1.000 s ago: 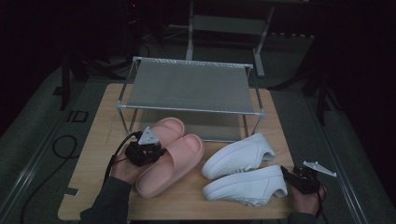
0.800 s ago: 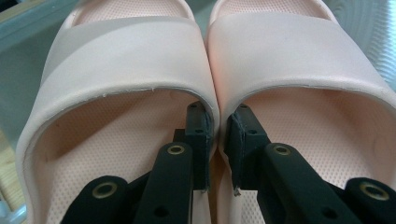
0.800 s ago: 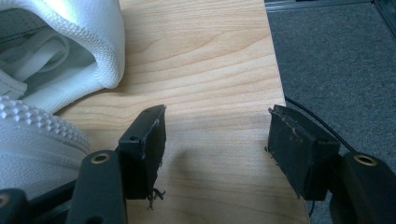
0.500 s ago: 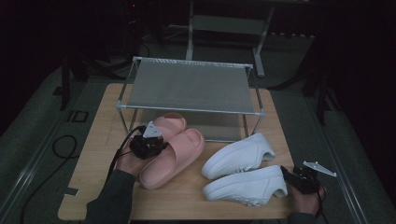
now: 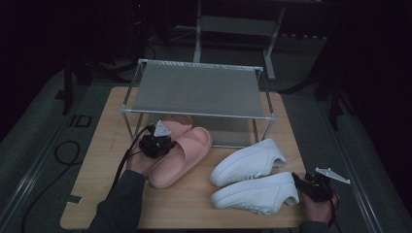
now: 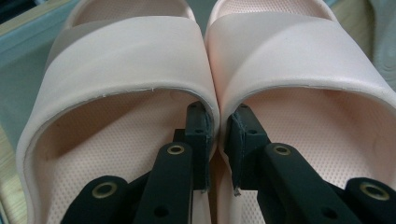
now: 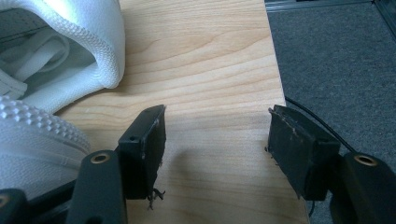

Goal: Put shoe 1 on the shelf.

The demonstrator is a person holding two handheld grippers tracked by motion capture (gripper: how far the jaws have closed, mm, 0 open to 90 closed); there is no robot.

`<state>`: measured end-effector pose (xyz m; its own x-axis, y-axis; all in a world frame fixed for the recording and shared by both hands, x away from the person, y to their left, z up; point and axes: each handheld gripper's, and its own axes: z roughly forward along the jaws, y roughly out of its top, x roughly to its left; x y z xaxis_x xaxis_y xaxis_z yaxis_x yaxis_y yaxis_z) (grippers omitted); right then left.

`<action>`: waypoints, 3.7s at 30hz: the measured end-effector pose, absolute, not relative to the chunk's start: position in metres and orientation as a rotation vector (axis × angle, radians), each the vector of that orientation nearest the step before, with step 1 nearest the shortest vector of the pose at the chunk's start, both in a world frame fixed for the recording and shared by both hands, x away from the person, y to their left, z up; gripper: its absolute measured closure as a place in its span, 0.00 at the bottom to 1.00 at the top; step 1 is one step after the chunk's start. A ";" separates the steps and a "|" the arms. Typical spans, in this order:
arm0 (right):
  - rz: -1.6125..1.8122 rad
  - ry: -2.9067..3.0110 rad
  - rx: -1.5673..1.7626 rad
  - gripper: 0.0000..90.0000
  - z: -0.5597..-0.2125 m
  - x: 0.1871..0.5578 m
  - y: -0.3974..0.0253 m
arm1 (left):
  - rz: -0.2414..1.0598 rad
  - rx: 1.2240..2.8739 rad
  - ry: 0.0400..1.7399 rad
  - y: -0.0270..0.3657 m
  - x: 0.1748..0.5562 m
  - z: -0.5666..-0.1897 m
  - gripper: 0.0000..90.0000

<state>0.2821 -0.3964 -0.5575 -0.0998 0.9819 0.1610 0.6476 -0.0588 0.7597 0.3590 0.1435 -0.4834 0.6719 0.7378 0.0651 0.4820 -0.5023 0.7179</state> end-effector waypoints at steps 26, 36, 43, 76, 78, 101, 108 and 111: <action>1.001 1.779 1.733 0.40 -0.558 0.282 -0.396 | 0.580 2.090 1.136 0.139 0.377 -0.497 0.88; 1.001 1.779 1.733 0.40 -0.558 0.282 -0.397 | 0.600 2.044 1.204 0.137 0.380 -0.498 0.88; 1.001 1.779 1.733 0.40 -0.558 0.282 -0.396 | 0.612 2.021 1.259 0.136 0.381 -0.500 0.88; 1.001 1.779 1.733 0.40 -0.558 0.282 -0.397 | 0.633 1.962 1.303 0.126 0.396 -0.507 0.88; 1.001 1.779 1.733 0.40 -0.558 0.282 -0.396 | 0.630 1.954 1.311 0.126 0.397 -0.507 0.88; 1.001 1.779 1.733 0.40 -0.558 0.282 -0.396 | 0.652 1.922 1.322 0.126 0.403 -0.510 0.82; 1.001 1.780 1.733 0.40 -0.558 0.282 -0.396 | 0.637 1.949 1.305 0.130 0.402 -0.507 0.68; 1.001 1.779 1.733 0.40 -0.558 0.282 -0.396 | 0.633 1.952 1.313 0.130 0.400 -0.505 0.65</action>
<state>0.2823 -0.3965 -0.5575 -0.1009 0.9818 0.1610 0.6475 -0.0580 0.7599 0.3999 0.1301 -0.5050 0.3697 0.9290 0.0172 0.5920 -0.2498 0.7662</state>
